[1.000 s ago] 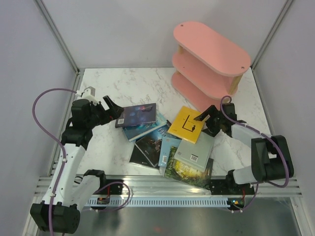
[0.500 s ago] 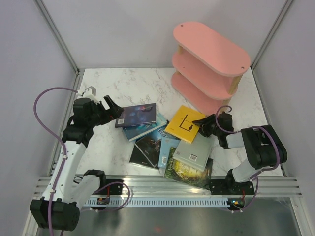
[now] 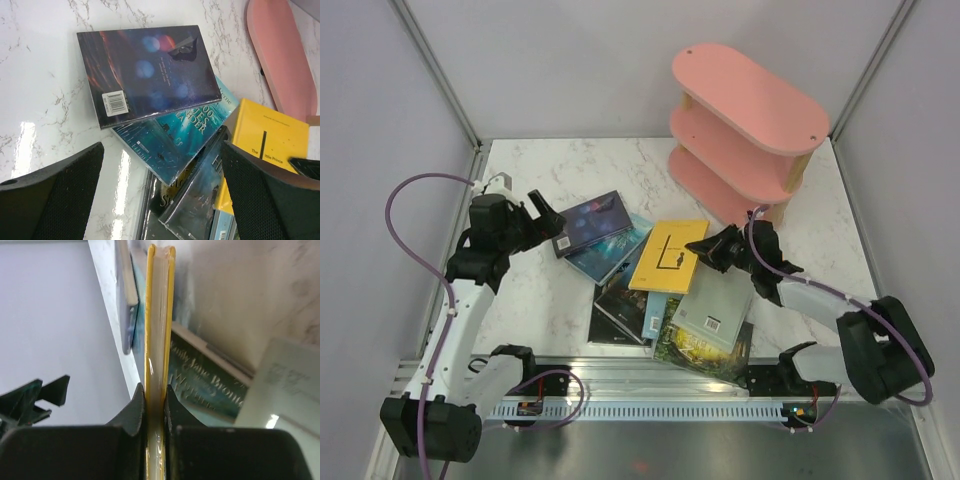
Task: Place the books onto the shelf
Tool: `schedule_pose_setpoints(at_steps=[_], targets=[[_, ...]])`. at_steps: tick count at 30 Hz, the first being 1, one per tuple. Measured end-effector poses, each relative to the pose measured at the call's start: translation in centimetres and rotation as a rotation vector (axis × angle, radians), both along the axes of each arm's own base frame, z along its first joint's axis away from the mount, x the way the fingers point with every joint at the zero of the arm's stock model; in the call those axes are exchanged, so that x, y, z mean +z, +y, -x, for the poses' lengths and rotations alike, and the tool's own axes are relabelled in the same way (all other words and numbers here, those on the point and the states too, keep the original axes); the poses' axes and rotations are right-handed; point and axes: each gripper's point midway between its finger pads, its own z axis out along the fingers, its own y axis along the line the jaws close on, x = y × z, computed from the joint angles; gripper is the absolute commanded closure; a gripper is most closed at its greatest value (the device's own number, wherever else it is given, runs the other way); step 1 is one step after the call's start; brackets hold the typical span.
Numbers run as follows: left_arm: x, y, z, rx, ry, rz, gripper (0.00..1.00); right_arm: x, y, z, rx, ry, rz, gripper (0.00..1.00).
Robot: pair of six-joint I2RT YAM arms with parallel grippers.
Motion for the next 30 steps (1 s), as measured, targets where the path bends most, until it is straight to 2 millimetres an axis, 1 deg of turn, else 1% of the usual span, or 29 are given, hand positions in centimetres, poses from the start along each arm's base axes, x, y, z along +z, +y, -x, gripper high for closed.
schedule_pose_setpoints(at_steps=[2, 5, 7, 11, 14, 15, 17, 19, 21, 23, 24, 25, 27, 29, 30], targets=[[0.1, 0.1, -0.1, 0.003, 0.003, -0.002, 0.0, 2.1, 0.6, 0.4, 0.031, -0.015, 0.026, 1.0], [0.4, 0.1, -0.4, 0.004, 0.002, -0.003, 0.0, 7.6, 1.2, 0.1, 0.06, -0.1, 0.029, 1.0], [0.8, 0.1, -0.7, 0.005, -0.003, -0.003, 0.0, 12.3, 1.3, -0.5, 0.058, -0.18, 0.021, 1.0], [1.0, 0.0, -1.2, 0.006, 0.002, -0.004, 0.0, 22.8, 1.2, -1.6, 0.04, -0.361, 0.006, 1.0], [0.6, 0.0, -1.3, 0.006, 0.014, -0.005, 0.0, 29.7, 0.4, -1.9, 0.015, -0.478, -0.007, 1.0], [0.5, 0.0, -1.4, 0.006, 0.018, -0.006, 0.0, 31.4, -0.1, -2.1, 0.001, -0.504, -0.011, 1.0], [0.4, 0.0, -1.4, 0.006, 0.021, -0.006, 0.0, 35.4, -1.8, -3.0, -0.047, -0.564, -0.011, 1.0], [0.4, -0.1, -1.4, 0.003, 0.021, -0.006, 0.0, 38.0, -4.3, -4.5, -0.12, -0.607, 0.01, 1.0], [0.5, -0.1, -1.4, 0.002, 0.02, -0.006, 0.0, 40.2, -7.5, -6.3, -0.21, -0.642, 0.041, 1.0], [0.5, -0.1, -1.4, 0.002, 0.02, -0.006, 0.0, 41.4, -10.4, -8.2, -0.285, -0.651, 0.077, 1.0], [0.5, -0.1, -1.4, 0.001, 0.02, -0.006, 0.0, 41.5, -11.5, -9.2, -0.314, -0.647, 0.093, 1.0], [0.5, -0.2, -1.4, 0.0, 0.02, -0.006, 0.0, 41.5, -12.6, -10.3, -0.341, -0.636, 0.11, 1.0], [0.5, -0.3, -1.3, -0.006, 0.019, -0.002, 0.0, 40.7, -14.3, -12.2, -0.376, -0.599, 0.138, 1.0], [0.6, -0.8, -1.2, -0.025, 0.019, 0.01, 0.0, 38.9, -15.9, -14.0, -0.406, -0.54, 0.167, 1.0], [0.7, -1.0, -1.1, -0.034, 0.018, 0.016, 0.0, 37.7, -16.7, -14.8, -0.42, -0.499, 0.18, 1.0]])
